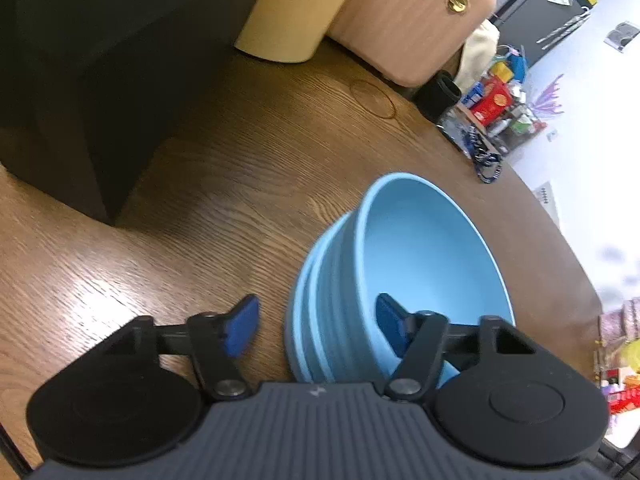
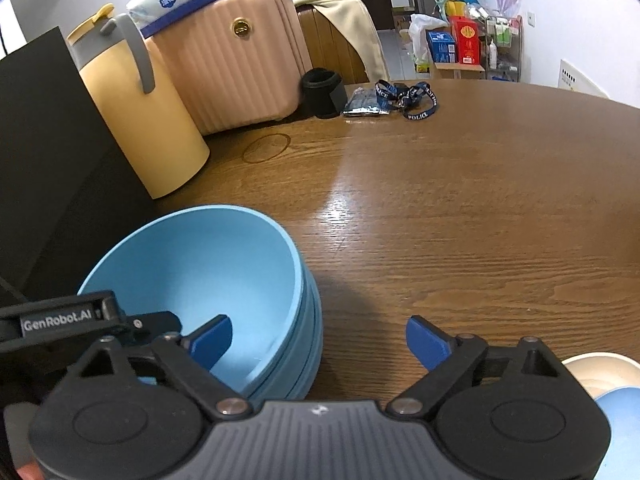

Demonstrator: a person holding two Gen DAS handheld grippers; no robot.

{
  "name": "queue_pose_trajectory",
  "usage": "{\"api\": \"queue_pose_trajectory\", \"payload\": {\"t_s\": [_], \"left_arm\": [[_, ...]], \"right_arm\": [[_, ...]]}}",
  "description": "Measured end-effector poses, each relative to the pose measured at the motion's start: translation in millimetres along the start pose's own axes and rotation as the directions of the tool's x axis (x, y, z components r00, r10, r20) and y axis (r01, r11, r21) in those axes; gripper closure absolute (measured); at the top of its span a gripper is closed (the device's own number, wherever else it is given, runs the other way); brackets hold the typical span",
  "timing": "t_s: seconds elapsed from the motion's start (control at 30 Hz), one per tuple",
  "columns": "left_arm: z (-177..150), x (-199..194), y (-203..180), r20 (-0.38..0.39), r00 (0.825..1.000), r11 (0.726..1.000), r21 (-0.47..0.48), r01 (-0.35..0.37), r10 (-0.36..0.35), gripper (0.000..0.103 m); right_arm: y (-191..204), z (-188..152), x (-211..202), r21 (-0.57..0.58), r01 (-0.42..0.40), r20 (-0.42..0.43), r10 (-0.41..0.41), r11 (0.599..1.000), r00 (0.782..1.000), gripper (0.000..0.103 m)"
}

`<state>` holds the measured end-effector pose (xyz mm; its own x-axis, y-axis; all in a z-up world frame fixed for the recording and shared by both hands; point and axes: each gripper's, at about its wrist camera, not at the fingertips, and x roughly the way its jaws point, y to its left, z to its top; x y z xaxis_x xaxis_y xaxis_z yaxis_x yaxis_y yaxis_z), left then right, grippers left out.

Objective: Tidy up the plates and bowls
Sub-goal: 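Close both grippers on the rim of the bowl stack, then lift and carry the bowl stack with both grippers toward the white plate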

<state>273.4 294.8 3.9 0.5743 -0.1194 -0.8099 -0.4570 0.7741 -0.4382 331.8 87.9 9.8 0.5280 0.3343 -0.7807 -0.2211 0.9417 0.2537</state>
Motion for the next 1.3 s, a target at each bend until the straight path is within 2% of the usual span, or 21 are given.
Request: {"api": "queue_pose_trajectory", "payload": {"t_s": [0.07, 0.17, 0.23, 0.3, 0.43, 0.8, 1.3], "left_arm": [[0, 3, 0, -0.012, 1.0, 1.0, 0.001, 0.022, -0.022, 0.053], [-2, 6, -1, -0.012, 1.0, 1.0, 0.008, 0.022, -0.021, 0.055], [-3, 8, 0, -0.009, 1.0, 1.0, 0.009, 0.024, -0.023, 0.056], [-4, 9, 1, -0.003, 1.0, 1.0, 0.01, 0.029, -0.029, 0.057], [-7, 8, -3, 0.008, 1.0, 0.999, 0.036, 0.015, -0.016, 0.058], [-11, 5, -5, 0.012, 1.0, 0.999, 0.044, 0.005, -0.005, 0.058], [-19, -16, -3, 0.028, 1.0, 0.999, 0.049, 0.011, -0.013, 0.058]], "right_arm": [[-1, 0, 3, 0.014, -0.02, -0.012, 0.02, 1.0, 1.0, 0.024], [-3, -2, 7, 0.051, -0.056, -0.036, 0.058, 0.997, 0.998, 0.039], [-5, -4, 9, 0.088, -0.089, -0.047, 0.094, 0.992, 0.994, 0.054], [-5, -6, 11, 0.117, -0.111, -0.053, 0.118, 0.987, 0.992, 0.06], [0, -9, 9, 0.118, -0.082, -0.038, 0.087, 0.99, 0.995, 0.063], [1, -14, 4, 0.129, -0.036, -0.015, 0.038, 0.991, 0.999, 0.079], [9, -20, -16, 0.119, -0.038, 0.018, 0.036, 0.992, 0.999, 0.079]]}}
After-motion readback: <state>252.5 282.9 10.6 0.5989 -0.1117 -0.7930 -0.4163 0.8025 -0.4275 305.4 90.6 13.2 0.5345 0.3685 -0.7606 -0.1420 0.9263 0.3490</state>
